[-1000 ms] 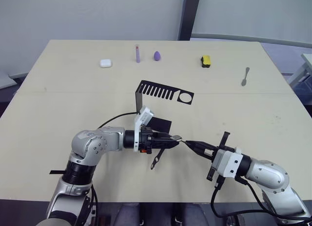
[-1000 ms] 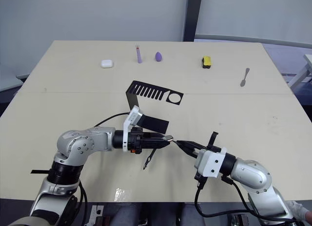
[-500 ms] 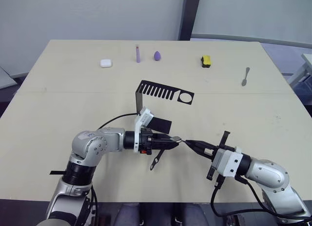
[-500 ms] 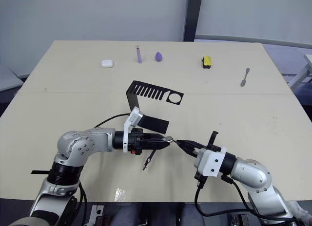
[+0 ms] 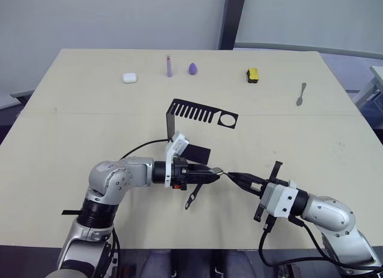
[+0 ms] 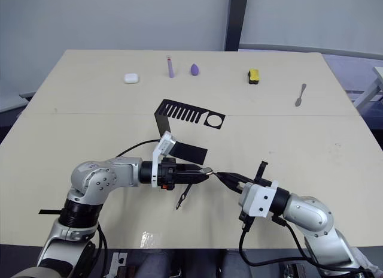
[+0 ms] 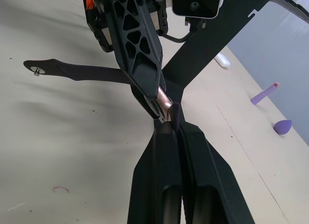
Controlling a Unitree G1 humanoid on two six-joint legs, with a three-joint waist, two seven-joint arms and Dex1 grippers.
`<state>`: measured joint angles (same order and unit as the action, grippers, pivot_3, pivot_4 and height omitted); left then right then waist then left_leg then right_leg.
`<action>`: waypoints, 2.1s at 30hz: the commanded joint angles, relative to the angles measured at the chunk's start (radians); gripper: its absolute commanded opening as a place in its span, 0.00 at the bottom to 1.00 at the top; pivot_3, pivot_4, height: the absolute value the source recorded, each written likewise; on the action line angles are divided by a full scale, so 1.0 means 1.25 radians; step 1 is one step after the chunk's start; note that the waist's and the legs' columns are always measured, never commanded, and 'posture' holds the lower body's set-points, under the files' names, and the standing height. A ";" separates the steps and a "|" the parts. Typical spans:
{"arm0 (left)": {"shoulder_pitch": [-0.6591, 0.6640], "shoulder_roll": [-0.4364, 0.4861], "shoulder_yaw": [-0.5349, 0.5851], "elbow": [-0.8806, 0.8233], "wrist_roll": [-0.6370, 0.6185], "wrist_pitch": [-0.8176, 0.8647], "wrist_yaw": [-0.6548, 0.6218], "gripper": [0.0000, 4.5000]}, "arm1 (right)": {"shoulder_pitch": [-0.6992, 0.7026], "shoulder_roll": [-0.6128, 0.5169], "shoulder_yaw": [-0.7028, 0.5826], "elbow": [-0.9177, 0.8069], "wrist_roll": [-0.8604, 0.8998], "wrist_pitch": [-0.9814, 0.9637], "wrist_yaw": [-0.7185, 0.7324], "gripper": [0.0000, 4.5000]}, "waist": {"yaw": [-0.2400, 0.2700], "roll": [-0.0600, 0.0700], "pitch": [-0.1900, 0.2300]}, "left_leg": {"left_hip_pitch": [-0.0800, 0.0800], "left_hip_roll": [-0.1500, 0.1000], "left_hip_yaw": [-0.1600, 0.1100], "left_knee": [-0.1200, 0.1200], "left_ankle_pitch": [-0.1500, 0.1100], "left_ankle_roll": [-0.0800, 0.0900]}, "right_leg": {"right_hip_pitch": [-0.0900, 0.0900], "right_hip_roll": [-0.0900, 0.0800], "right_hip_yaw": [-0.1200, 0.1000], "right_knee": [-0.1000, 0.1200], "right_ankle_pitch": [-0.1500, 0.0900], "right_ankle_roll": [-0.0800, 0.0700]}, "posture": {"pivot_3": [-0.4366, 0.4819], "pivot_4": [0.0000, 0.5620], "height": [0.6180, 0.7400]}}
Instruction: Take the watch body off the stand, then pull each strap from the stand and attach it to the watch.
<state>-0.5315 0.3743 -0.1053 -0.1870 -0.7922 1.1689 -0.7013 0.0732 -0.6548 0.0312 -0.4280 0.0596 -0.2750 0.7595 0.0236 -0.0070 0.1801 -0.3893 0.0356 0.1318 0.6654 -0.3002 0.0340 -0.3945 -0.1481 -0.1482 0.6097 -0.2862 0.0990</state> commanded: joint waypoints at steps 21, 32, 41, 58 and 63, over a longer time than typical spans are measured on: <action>-0.005 -0.016 -0.003 -0.034 -0.018 0.010 0.000 0.35 | -0.012 -0.004 0.011 -0.018 -0.004 -0.006 0.004 0.00 | 0.000 0.000 0.000 | 0.000 0.000 0.000 0.000 0.000 0.000 | 0.000 0.000 0.000 0.000 0.000 0.000 | 0.48 0.27 1.00; -0.007 -0.021 -0.002 -0.035 -0.020 0.014 0.004 0.35 | -0.023 -0.004 0.016 -0.018 -0.008 0.006 0.006 0.00 | 0.000 0.000 0.000 | 0.000 0.000 0.000 0.000 0.000 0.000 | 0.000 0.000 0.000 -0.001 0.000 0.000 | 0.48 0.27 1.00; -0.009 -0.031 0.011 -0.030 -0.023 0.018 0.017 0.35 | -0.018 -0.008 0.018 -0.021 -0.002 0.004 0.015 0.00 | 0.000 0.000 0.000 | 0.000 0.000 0.000 0.000 0.000 0.000 | 0.000 0.000 0.000 -0.001 0.000 0.000 | 0.48 0.27 1.00; -0.009 -0.031 0.009 -0.034 -0.027 0.025 0.007 0.35 | -0.008 -0.003 0.020 -0.024 -0.004 0.002 0.008 0.00 | 0.000 0.000 0.000 | 0.000 0.000 0.000 0.000 0.000 0.000 | 0.000 0.000 0.000 -0.001 0.000 0.000 | 0.48 0.27 1.00; -0.008 -0.023 0.000 -0.038 -0.024 0.026 0.001 0.35 | -0.017 -0.001 0.022 -0.017 -0.006 0.002 0.007 0.00 | 0.000 0.000 0.000 | 0.000 0.000 0.000 0.000 0.000 0.000 | 0.000 0.000 0.000 -0.001 0.000 0.000 | 0.48 0.27 1.00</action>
<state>-0.5317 0.3555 -0.0930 -0.1872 -0.7932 1.2011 -0.6776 0.0618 -0.6596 0.0421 -0.4264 0.0391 -0.2599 0.7629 0.0237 -0.0071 0.1803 -0.3897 0.0358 0.1318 0.6650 -0.3003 0.0338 -0.3946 -0.1481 -0.1483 0.6084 -0.2862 0.0990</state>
